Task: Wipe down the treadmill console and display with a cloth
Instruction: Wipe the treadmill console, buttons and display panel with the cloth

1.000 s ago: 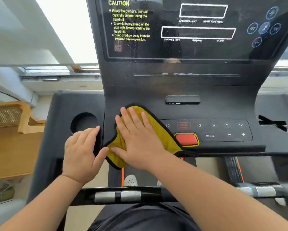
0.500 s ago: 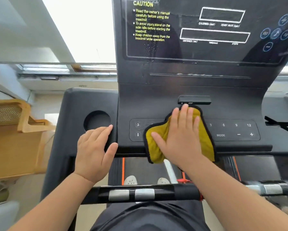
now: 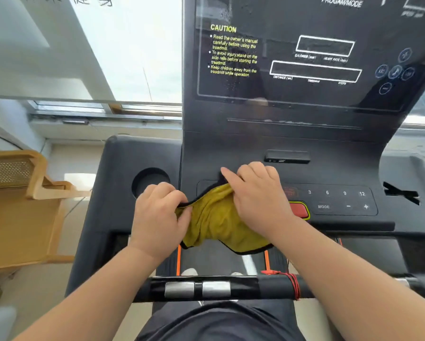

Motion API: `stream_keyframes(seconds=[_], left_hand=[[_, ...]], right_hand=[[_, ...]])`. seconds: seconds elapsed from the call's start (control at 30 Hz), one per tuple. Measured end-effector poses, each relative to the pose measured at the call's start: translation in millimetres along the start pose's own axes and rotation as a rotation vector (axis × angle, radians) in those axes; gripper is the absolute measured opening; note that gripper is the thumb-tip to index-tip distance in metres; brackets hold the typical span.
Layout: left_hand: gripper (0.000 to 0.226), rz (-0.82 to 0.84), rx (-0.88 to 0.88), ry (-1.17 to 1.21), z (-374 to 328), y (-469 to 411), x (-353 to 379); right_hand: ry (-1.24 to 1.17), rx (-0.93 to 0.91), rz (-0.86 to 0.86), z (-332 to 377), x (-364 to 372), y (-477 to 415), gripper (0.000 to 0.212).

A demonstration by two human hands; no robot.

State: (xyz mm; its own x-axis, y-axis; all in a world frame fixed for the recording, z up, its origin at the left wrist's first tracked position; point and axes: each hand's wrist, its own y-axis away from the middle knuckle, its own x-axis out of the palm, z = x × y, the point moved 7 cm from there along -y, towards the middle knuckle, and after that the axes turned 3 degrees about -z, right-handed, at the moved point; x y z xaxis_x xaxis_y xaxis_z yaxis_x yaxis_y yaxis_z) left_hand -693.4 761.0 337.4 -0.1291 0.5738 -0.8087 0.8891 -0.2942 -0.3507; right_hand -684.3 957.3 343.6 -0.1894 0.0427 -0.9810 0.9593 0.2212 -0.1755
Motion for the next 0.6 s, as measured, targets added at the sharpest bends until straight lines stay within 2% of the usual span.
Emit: stream_keyframes(seconds=[0.1,0.23,0.3,0.4,0.47,0.53,0.6], left_hand=[[0.006,0.039,-0.002,0.036,0.1,-4.9,-0.8],[0.004,0.057,-0.059,0.109,-8.1,-35.2,-16.6],[0.006,-0.008,-0.057,0.166,-23.0,-63.1,-38.4],[0.006,-0.216,-0.025,0.245,-48.9,-104.8,-88.3],[0.004,-0.335,0.006,0.287,-62.4,-119.3,-117.3],[0.004,-0.389,0.056,0.325,-69.6,-118.8,-133.9],[0.006,-0.356,0.131,0.320,-68.4,-106.8,-132.7]], right_hand=[[0.012,0.041,-0.048,-17.4,-8.3,5.3,0.012],[-0.128,0.150,-0.097,-38.4,-40.6,-8.2,0.013],[-0.206,0.208,-0.190,-49.4,-77.4,-25.6,0.016],[-0.285,0.255,-0.444,-62.3,-150.8,-43.0,0.021],[-0.293,0.247,-0.553,-67.2,-187.4,-42.7,0.023],[-0.297,0.196,-0.593,-66.7,-206.6,-33.8,0.021],[-0.307,0.147,-0.538,-63.0,-200.2,-17.0,0.016]])
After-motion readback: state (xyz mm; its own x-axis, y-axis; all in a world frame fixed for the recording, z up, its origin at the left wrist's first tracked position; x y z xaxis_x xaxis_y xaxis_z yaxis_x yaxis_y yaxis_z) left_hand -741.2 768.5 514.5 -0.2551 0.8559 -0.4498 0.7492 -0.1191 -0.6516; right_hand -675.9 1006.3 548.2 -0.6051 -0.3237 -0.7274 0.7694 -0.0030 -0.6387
